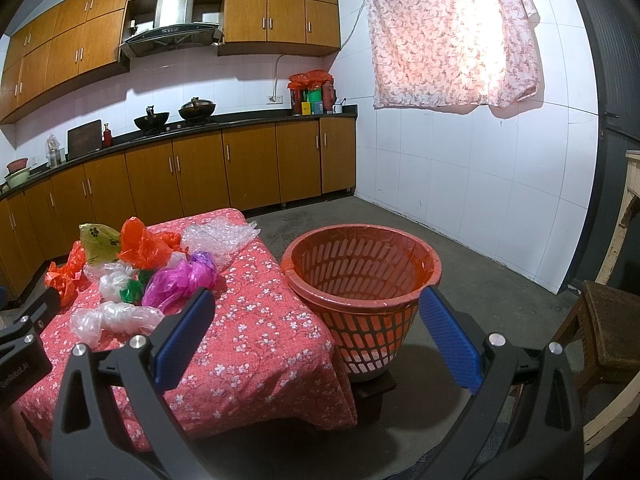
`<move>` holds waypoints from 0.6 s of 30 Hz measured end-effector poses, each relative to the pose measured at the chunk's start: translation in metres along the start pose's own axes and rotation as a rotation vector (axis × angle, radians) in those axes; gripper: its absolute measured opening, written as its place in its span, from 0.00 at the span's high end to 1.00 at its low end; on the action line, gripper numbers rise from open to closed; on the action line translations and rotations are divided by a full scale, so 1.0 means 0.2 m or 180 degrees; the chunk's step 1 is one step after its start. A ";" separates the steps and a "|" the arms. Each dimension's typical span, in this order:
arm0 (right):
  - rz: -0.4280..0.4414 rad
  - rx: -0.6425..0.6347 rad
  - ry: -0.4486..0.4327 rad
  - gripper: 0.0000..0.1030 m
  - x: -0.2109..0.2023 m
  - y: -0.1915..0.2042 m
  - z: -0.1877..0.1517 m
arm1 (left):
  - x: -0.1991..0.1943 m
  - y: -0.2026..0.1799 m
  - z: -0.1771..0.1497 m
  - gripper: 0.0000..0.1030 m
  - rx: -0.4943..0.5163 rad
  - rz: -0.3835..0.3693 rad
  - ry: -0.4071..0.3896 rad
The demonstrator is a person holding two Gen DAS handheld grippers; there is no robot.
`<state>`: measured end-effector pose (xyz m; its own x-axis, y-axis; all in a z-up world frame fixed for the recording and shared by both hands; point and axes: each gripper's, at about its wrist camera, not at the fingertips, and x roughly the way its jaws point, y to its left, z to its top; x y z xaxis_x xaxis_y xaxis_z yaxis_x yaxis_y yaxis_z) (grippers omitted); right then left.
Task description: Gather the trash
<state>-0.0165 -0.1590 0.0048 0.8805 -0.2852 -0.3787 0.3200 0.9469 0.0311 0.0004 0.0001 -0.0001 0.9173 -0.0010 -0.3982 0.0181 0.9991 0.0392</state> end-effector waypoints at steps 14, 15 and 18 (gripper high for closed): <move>0.0001 0.0002 0.0004 0.04 0.00 0.00 0.00 | 0.00 0.00 0.00 0.02 -0.0002 0.0002 0.0008; 0.0001 0.0001 0.0002 0.04 0.01 0.00 0.00 | 0.00 0.00 0.00 0.02 -0.0003 0.0003 0.0009; -0.0002 0.0005 0.0004 0.04 0.01 0.00 -0.01 | 0.00 0.00 -0.01 0.02 -0.0012 0.0034 0.0027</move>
<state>-0.0144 -0.1595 0.0023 0.8799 -0.2855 -0.3798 0.3211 0.9465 0.0323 -0.0008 -0.0005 -0.0017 0.9141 0.0100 -0.4054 0.0068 0.9992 0.0399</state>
